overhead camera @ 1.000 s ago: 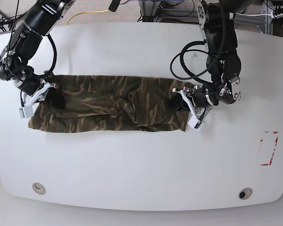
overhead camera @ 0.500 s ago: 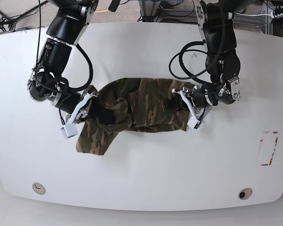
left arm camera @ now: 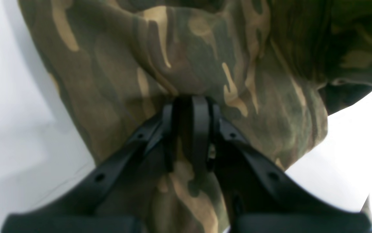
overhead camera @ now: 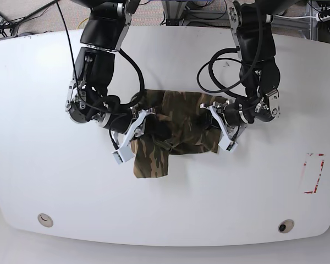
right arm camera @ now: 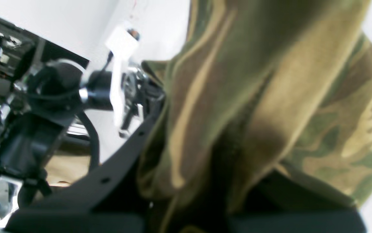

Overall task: Fold the T-shirt properly
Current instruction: 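Fold the strip end with the right gripper over toward the left gripper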

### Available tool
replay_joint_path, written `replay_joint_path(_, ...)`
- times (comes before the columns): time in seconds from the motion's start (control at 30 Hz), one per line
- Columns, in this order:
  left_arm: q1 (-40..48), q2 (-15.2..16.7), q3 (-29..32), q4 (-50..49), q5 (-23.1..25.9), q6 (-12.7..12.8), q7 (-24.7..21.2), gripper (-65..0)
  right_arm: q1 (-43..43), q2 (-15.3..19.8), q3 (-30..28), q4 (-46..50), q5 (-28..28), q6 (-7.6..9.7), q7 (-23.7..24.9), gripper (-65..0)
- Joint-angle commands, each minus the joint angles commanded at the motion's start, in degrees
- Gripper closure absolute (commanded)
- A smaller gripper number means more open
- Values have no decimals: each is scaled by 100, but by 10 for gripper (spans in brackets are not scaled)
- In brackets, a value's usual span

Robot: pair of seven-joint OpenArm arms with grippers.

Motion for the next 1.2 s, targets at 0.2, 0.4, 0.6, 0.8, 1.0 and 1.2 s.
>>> replay_joint_path(0.2, 0, 0, 0, 0, 0, 0, 0, -68, -9, -26, -422, -70, -70, -484, 255, -293)
replay_joint_path(0.4, -26, 0, 0, 26, 0, -35, 0, -71, -62, 0, -756, -202, -677, -624, 1037, -556)
replay_joint_path(0.6, -44, 0, -193, 44, -695, -44, 0, -168, -132, 167, -870, -44, -686, -624, 1073, -555)
replay_joint_path(0.8, -44, -35, -325, 53, -1697, -26, -26, -233, -281, 334, -1073, 132, -484, -598, 1073, -555)
replay_joint_path(1.0, -44, -510, -360, 53, -2901, -35, -9, -233, -299, 695, -1055, 167, -18, -598, 1073, -555)
replay_joint_path(1.2, -26, -1336, -369, 53, -4255, -35, 0, -232, -519, 976, -1090, 352, -9, -589, 1073, -555)
